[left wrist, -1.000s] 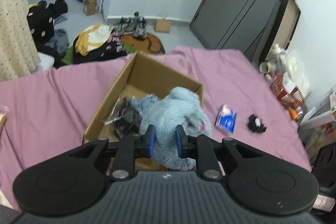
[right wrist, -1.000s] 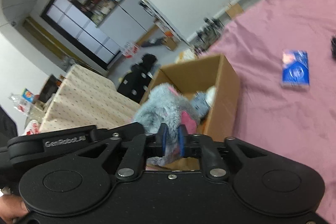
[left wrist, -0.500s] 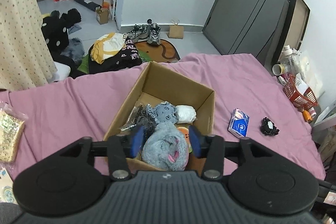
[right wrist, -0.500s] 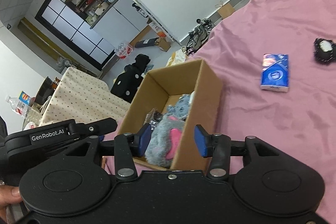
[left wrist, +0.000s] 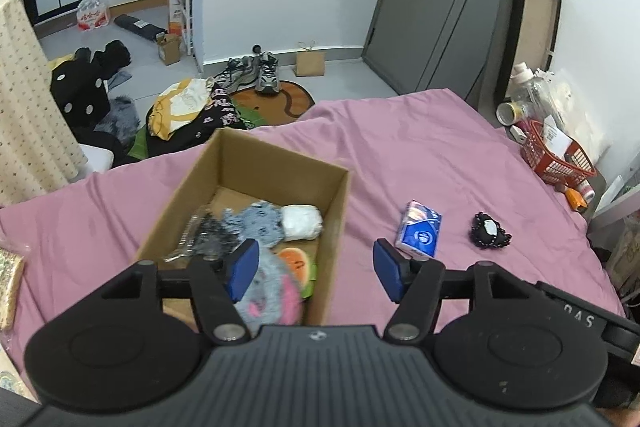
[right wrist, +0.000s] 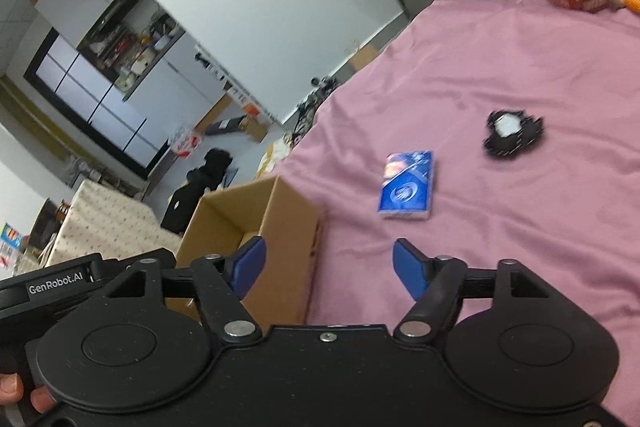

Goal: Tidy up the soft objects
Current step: 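Open both tools to release the grey plush into the box, then grasp the blue Vinda tissue pack with the left tool while the right tool grasps the black sequined pouch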

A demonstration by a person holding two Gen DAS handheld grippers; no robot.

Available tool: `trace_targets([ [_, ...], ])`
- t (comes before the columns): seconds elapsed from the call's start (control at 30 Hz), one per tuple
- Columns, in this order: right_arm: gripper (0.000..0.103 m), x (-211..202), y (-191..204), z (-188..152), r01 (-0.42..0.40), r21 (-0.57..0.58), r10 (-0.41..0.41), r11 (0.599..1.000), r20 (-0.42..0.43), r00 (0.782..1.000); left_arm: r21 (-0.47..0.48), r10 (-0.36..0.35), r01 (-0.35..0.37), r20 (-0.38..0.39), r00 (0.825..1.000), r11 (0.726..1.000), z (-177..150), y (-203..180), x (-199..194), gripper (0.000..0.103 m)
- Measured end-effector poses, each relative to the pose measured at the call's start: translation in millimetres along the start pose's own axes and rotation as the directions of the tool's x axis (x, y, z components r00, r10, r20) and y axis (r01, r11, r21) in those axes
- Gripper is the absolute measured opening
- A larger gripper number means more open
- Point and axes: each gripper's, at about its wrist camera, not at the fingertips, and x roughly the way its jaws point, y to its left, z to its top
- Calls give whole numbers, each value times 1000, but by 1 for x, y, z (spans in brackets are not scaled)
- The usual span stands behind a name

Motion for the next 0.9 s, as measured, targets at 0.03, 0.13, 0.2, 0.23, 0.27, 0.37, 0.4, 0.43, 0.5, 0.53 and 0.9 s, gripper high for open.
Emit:
trace_targets([
  [0.03, 76, -2, -5, 2, 9, 10, -9, 1000, 8, 1000, 6, -3, 3, -1, 1000, 1000, 0, -5, 2, 62],
  [0.13, 80, -4, -20, 7, 27, 48, -28, 998, 31, 999, 28, -5, 5, -6, 1000, 1000, -1, -20, 9, 64],
  [0.2, 81, -5, -30, 10, 34, 76, -37, 997, 39, 999, 36, -3, 4, -9, 1000, 999, -1, -28, 14, 69],
  [0.23, 81, -5, -35, 11, 36, 93, -40, 995, 43, 998, 40, -3, 3, -9, 1000, 999, -1, -33, 16, 70],
  [0.27, 81, -6, -41, 13, 36, 116, -42, 993, 49, 998, 47, -4, 4, -6, 1000, 999, -2, -37, 19, 71],
  [0.37, 81, -7, -58, 18, 42, 167, -54, 985, 71, 996, 73, -11, 12, -5, 1000, 997, -1, -51, 27, 72],
  [0.4, 81, -7, -61, 20, 44, 179, -59, 983, 77, 995, 77, -17, 18, -8, 1000, 997, -1, -55, 30, 72],
  [0.43, 81, -7, -67, 22, 43, 194, -61, 980, 87, 994, 81, -22, 23, -13, 1000, 996, 0, -59, 34, 73],
  [0.5, 82, -4, -79, 24, 38, 231, -65, 972, 111, 992, 86, -26, 28, -23, 999, 996, 1, -67, 42, 73],
  [0.53, 82, -2, -86, 26, 43, 252, -74, 967, 113, 991, 90, -27, 30, -28, 999, 995, 2, -71, 46, 73],
  [0.9, 82, 32, -124, 37, 74, 384, -131, 920, 124, 984, 131, -24, 38, -103, 994, 991, 15, -103, 101, 73],
])
